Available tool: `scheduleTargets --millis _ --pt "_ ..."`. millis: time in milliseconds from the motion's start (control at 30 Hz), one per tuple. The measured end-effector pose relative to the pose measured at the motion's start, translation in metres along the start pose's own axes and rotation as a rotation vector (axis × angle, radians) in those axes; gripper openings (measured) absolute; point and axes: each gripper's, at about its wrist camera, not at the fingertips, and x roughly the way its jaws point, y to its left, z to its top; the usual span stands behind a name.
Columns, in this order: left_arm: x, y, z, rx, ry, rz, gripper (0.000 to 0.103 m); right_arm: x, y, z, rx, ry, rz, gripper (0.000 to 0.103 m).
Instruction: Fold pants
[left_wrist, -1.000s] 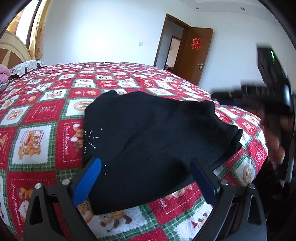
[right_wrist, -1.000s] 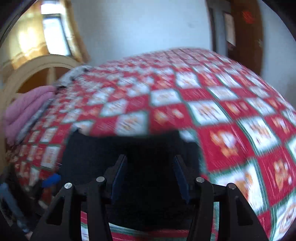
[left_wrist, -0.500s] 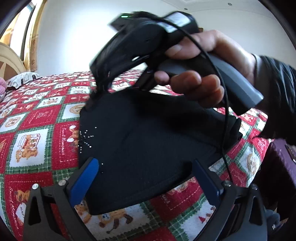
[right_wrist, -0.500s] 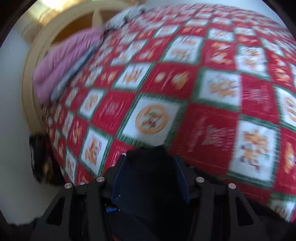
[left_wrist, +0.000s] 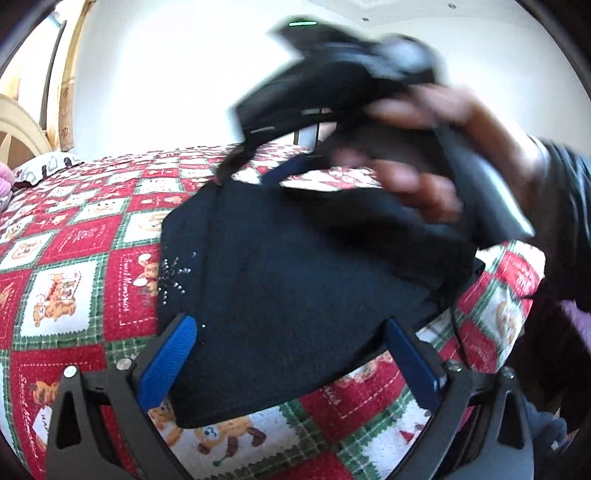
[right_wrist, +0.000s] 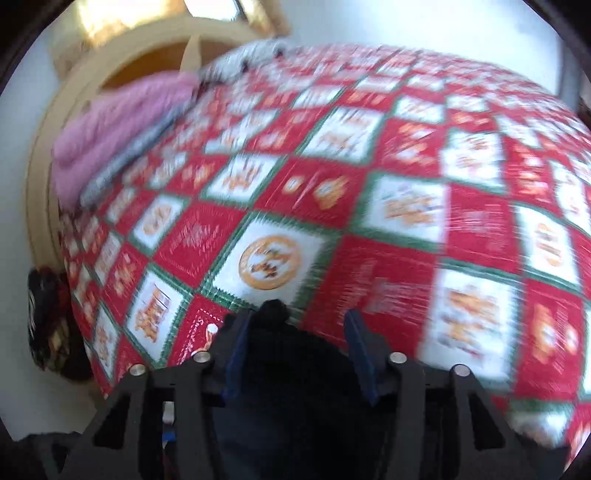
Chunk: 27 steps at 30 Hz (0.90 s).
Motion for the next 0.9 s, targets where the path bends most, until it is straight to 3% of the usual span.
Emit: scheduleTargets --millis 133,200,267,367,467,633,700,767,800,900 --pt "-0.010 0.014 0.008 -0.078 -0.055 0.006 0.103 -0.063 -0.021 -0.038 0.028 -0.120 -0.063 0.053" --pt "-0.011 0.020 0.010 -0.105 -0.065 0.024 0.103 -0.080 -0.034 -0.060 0.059 -0.137 -0.107 0.053" --pt "-0.007 0.027 0.010 -0.146 -0.045 0.033 0.103 -0.089 -0.052 -0.084 0.105 -0.126 -0.165 0.053" --pt "0.002 0.032 0.008 -0.198 0.005 0.038 0.103 -0.096 -0.065 -0.109 0.123 -0.130 -0.148 0.051" --pt "0.001 0.024 0.008 -0.174 0.005 0.052 0.103 -0.104 -0.058 -0.123 0.105 -0.174 -0.162 0.052" --pt "0.006 0.015 0.006 -0.115 0.016 0.077 0.103 -0.145 -0.070 -0.138 0.170 -0.413 -0.148 0.054" --pt "0.008 0.009 0.004 -0.102 0.021 0.090 0.103 -0.145 -0.079 -0.139 0.204 -0.395 -0.091 0.054" --pt "0.010 0.005 0.003 -0.078 0.026 0.108 0.103 -0.129 -0.082 -0.134 0.214 -0.323 -0.063 0.054" --pt "0.011 0.004 0.002 -0.064 0.028 0.114 0.103 -0.120 -0.084 -0.132 0.208 -0.297 -0.087 0.054" --pt "0.011 0.000 -0.001 -0.025 0.036 0.128 0.103 -0.100 -0.101 -0.131 0.235 -0.288 -0.306 0.054"
